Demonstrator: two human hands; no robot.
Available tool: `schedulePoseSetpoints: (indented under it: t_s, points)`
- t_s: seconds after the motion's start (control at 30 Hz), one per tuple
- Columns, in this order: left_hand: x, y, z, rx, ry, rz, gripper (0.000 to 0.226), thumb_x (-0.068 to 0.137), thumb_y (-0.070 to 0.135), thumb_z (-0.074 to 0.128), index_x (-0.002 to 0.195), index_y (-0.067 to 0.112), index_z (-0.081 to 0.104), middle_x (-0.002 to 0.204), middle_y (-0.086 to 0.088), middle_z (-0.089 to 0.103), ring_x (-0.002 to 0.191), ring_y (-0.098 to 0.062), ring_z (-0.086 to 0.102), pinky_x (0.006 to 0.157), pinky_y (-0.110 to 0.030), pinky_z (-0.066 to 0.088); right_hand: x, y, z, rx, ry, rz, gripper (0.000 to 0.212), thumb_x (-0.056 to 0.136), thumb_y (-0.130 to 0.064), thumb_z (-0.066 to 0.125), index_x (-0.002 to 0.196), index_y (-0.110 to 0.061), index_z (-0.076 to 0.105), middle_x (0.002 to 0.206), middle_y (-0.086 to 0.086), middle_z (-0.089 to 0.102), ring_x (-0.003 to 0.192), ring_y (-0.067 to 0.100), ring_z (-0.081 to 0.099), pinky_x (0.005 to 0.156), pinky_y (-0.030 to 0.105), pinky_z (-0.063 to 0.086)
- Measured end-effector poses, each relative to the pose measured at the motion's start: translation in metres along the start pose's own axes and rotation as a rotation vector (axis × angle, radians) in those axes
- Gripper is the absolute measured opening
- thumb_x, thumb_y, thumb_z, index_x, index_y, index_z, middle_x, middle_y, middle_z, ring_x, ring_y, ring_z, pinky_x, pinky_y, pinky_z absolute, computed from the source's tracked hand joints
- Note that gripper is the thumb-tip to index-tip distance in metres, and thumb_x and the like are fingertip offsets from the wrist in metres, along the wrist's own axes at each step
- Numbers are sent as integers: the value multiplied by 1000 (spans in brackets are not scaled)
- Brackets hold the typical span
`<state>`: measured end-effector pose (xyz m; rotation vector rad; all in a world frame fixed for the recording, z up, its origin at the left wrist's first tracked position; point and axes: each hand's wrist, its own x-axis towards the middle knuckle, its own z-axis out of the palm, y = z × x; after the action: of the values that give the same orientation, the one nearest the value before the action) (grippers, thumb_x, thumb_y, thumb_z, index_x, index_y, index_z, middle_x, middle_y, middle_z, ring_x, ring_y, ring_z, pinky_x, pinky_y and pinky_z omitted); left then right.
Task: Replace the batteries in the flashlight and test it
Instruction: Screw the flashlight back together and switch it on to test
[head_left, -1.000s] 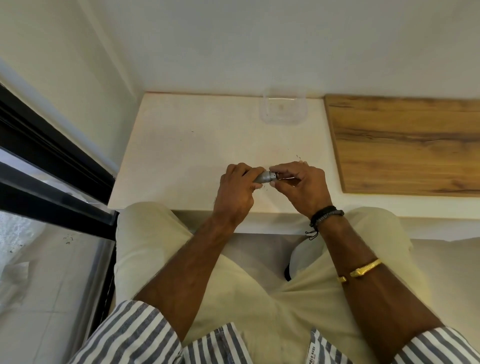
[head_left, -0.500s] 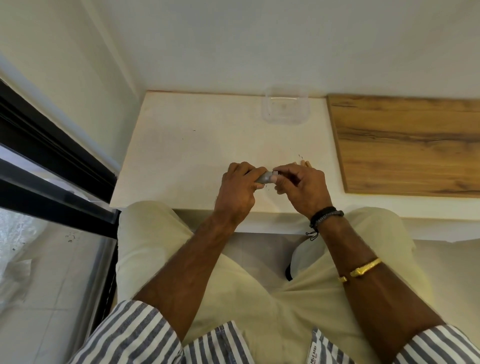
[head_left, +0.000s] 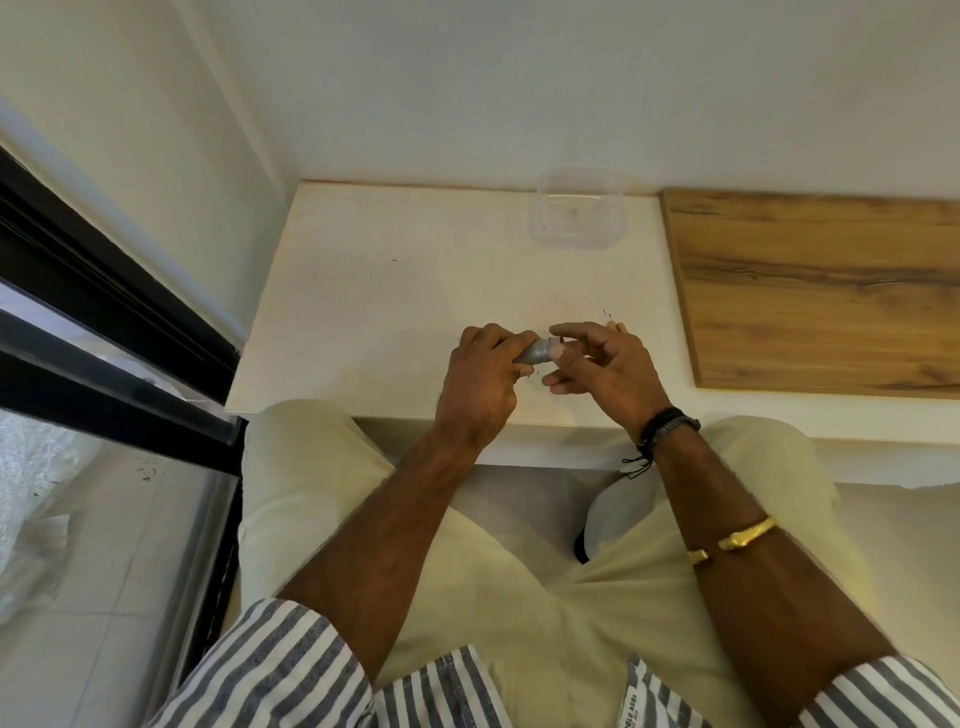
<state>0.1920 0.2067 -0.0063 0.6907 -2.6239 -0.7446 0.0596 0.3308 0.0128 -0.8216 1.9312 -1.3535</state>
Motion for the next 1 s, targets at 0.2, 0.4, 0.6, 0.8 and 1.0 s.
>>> schedulePoseSetpoints:
  t_s: [0.2, 0.4, 0.6, 0.8, 1.0]
  points:
    - [0, -1, 1, 14, -7, 11, 36, 93, 7, 62, 127, 16, 61, 112, -7, 62, 104, -25, 48, 84, -40, 49, -2, 1, 3, -151, 61, -32, 26, 95, -38, 66, 101, -13, 72, 75, 1, 77, 60, 17, 75, 64, 40, 65]
    - [-1, 2, 2, 13, -23, 40, 35, 93, 9, 64, 128, 14, 62, 112, -9, 63, 104, -26, 49, 86, -39, 46, 2, 2, 11, -438, 232, 9, 61, 97, -65, 43, 64, -19, 64, 48, -8, 59, 56, 17, 65, 103, 26, 40]
    - [1, -5, 4, 36, -54, -53, 40, 92, 7, 64, 131, 16, 59, 118, -9, 62, 108, -26, 48, 90, -38, 46, -1, -4, 0, -267, 40, -81, 31, 90, -20, 75, 121, -21, 69, 108, -5, 75, 78, 9, 76, 99, 47, 56]
    - [-1, -2, 4, 58, -66, 17, 37, 94, 11, 62, 131, 18, 59, 116, -7, 61, 106, -25, 47, 89, -39, 46, -4, -8, 5, -355, 142, -32, 24, 100, -32, 59, 92, -13, 69, 72, -1, 70, 56, 11, 68, 74, 42, 63]
    - [-2, 2, 7, 48, -74, 64, 36, 95, 12, 61, 130, 17, 59, 114, -8, 61, 105, -25, 47, 87, -36, 42, -1, -3, 9, -425, 216, -19, 36, 107, -33, 44, 85, -9, 61, 70, 5, 66, 50, 20, 64, 65, 38, 60]
